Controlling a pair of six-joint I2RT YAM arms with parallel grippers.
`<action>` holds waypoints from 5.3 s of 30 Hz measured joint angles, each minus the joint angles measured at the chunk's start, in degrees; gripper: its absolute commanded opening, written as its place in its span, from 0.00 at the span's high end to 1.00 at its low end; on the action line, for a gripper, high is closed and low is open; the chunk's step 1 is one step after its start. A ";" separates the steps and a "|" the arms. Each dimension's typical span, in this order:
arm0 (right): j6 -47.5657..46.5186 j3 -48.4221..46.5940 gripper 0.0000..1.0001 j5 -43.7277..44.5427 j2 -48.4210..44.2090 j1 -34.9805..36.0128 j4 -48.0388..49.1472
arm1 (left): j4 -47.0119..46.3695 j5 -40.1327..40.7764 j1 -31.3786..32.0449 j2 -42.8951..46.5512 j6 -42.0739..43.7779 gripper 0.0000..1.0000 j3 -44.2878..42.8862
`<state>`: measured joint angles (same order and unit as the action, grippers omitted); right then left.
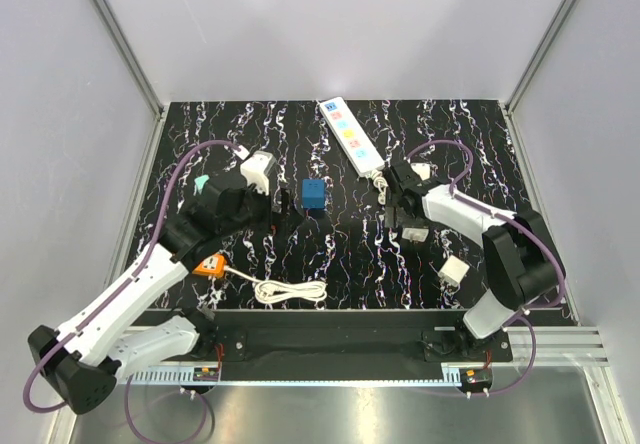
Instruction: Insert the plug
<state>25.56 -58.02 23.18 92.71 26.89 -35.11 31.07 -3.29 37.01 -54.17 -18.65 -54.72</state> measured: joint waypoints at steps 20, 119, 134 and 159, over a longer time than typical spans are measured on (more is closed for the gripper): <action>-4.81 14.43 0.91 -19.12 -22.56 1.73 16.85 | 0.85 -24.11 -14.23 -9.57 -6.97 0.10 -3.06; -20.81 22.03 1.00 -28.50 -45.16 23.98 37.46 | -31.74 -43.43 -0.92 -18.45 -46.40 0.27 4.37; -20.87 24.39 0.56 -31.78 -48.70 24.02 38.84 | -32.70 -47.06 0.24 -20.26 -46.93 1.00 3.72; -6.71 9.14 0.24 -15.02 -31.32 11.50 13.14 | 5.44 -11.10 -6.86 -16.57 -1.92 1.00 -14.88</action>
<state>18.85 -48.88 8.16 61.39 38.39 -21.98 36.51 -14.39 30.15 -70.74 -20.58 -69.60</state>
